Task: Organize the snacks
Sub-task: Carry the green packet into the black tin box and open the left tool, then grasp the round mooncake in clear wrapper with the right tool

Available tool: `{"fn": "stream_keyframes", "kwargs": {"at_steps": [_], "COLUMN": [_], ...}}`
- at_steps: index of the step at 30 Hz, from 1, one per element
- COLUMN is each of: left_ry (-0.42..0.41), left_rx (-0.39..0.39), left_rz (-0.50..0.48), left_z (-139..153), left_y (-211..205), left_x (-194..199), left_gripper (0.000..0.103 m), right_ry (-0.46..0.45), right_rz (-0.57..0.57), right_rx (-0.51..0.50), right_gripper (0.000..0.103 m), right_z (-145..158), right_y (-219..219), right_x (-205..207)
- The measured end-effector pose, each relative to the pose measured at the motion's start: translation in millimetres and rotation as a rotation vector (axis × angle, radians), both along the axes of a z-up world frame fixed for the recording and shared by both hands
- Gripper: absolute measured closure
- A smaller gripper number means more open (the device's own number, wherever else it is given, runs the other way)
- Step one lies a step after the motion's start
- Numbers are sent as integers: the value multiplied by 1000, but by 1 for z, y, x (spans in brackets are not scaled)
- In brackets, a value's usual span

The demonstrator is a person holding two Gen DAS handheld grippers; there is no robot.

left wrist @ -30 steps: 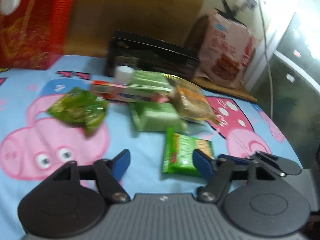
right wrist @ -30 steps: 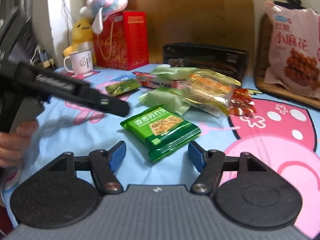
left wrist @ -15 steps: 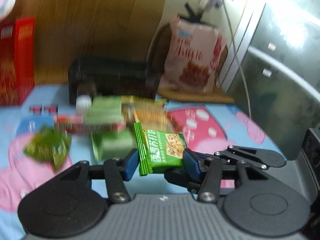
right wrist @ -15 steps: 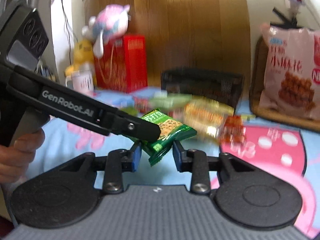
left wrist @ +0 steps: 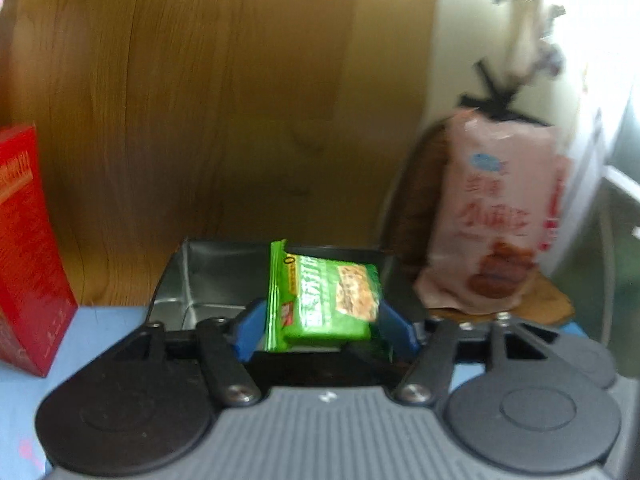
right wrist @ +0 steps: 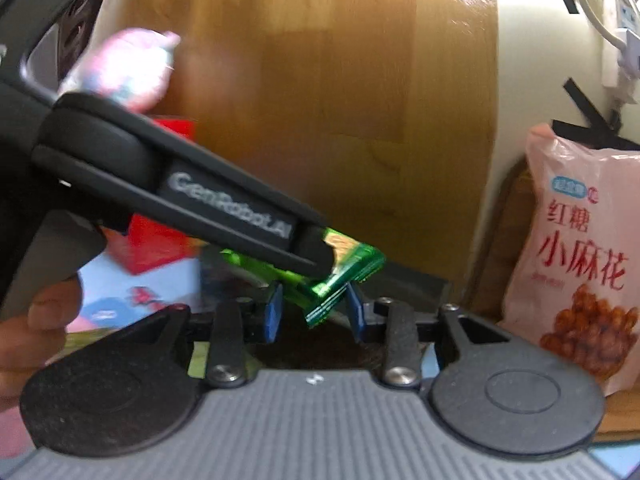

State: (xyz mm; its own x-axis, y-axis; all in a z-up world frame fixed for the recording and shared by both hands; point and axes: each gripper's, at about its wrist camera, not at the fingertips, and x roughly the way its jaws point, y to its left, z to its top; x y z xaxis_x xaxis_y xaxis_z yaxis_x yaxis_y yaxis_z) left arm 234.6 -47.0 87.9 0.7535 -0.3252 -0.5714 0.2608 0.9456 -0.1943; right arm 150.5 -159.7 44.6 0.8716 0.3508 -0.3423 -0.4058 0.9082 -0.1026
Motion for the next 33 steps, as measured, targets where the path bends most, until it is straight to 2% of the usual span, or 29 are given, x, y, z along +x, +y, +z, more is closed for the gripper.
{"fn": "stream_keyframes", "kwargs": {"at_steps": [2,4,7,10,13,15,17,18,21,24,26,29,33], "left_ry": [21,-17,-58,33,146,150,169,172,148,136,108,35,29], "left_rx": [-22,-60,-73,-49,-71,-96,-154,-145,-89,-105,-89,-103,-175], "left_rz": [34,74,195,289,275,257,222,231,247,241,270,299,221], "left_z": [-6,-4,-3,-12,-33,-41,-41,-39,-35,-36,-29,-15,-21], "left_y": [8,28,63,81,84,82,79,74,57,61,70,90,106], "left_x": [5,-3,-5,13,30,31,28,24,12,7,-2,-35,-87], "left_gripper": [38,37,33,33,38,38,39,39,36,35,26,25,25], "right_ry": [24,48,71,152,248,309,369,394,397,400,387,335,401], "right_rz": [-51,-56,-88,-124,-144,-123,-91,-79,-91,-83,-76,-57,17], "right_rx": [34,136,218,302,420,483,542,557,515,474,462,468,520], "right_gripper": [63,61,57,54,53,50,49,45,45,45,45,45,45], "right_z": [-4,-3,-4,-7,-11,-16,-20,-19,-12,-8,-3,8,-4], "right_y": [-7,-27,-56,-82,-98,-101,-105,-100,-95,-94,-93,-94,-102], "right_x": [7,2,-10,-6,9,16,23,30,30,31,24,-6,-54]}}
